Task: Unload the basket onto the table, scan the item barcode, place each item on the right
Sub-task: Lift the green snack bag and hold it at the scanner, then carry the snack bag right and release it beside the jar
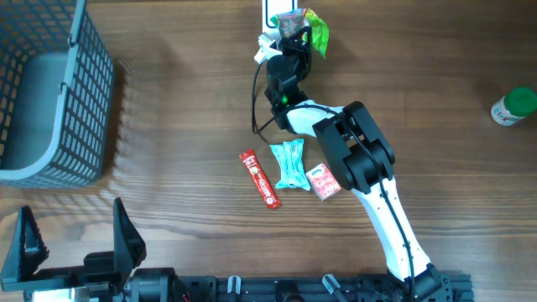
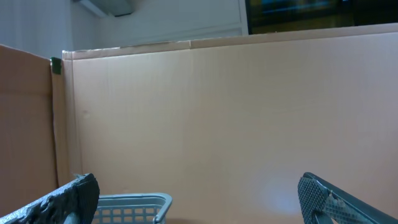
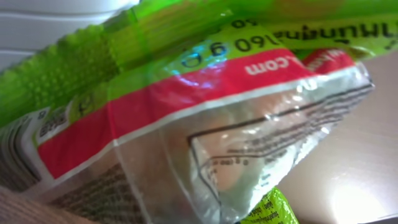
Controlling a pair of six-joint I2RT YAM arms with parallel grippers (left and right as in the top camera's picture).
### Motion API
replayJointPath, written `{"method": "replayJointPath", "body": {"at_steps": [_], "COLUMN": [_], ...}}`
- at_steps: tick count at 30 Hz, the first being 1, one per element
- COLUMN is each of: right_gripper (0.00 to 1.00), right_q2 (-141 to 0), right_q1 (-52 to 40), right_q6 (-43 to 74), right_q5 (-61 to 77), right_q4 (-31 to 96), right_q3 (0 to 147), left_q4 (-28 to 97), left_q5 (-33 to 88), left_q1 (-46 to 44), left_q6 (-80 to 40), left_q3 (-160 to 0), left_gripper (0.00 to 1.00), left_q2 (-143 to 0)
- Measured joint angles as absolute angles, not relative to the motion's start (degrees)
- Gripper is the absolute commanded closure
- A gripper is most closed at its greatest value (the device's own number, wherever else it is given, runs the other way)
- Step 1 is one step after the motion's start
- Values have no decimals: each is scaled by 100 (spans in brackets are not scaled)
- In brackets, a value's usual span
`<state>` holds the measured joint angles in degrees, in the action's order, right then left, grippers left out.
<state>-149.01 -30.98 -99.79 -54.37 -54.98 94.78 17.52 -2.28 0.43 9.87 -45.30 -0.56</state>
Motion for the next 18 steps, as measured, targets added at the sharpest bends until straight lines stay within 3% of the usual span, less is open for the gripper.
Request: {"method": "replayJointPath", "body": {"at_steps": [13, 18], "right_gripper": [96, 96], "right_q2": [-14783, -14125], "right_q1": [-3288, -3371], "right_q6": [-10077, -9817], "right_q5": [-5428, -5522], "right_q4": [-4698, -4005], "right_q3": [9668, 9664], "left_q4": [1752, 1643], "left_q5": [-228, -228], "left_q1": [40, 43], "left_q6": [987, 987], "left_q3": [-4530, -4530], "left_gripper": [0, 0], "left_q2": [-56, -56]}}
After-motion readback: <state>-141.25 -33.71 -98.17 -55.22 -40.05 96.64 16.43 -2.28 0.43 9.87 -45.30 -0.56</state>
